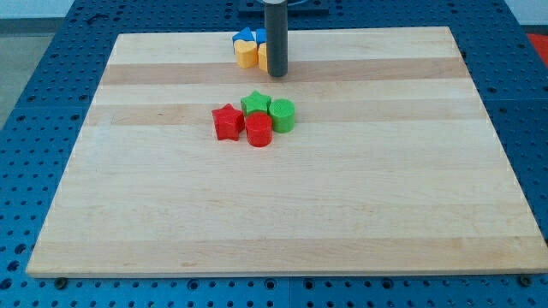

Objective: Move yellow heart and yellow hexagon towards right and a bit down

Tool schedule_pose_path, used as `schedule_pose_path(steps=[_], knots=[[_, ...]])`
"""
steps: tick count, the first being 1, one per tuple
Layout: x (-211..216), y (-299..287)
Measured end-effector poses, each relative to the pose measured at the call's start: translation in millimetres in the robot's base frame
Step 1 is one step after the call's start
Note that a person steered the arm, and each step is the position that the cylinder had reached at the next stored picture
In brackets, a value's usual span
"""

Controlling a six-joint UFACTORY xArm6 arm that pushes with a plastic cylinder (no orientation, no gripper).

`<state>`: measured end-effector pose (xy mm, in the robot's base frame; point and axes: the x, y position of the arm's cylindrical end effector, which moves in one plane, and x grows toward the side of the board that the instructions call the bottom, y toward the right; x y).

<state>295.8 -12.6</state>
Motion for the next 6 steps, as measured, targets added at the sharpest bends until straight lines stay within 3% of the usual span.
schedule_pose_path(steps=[3, 6], knots=[[31, -123], [-34, -142]])
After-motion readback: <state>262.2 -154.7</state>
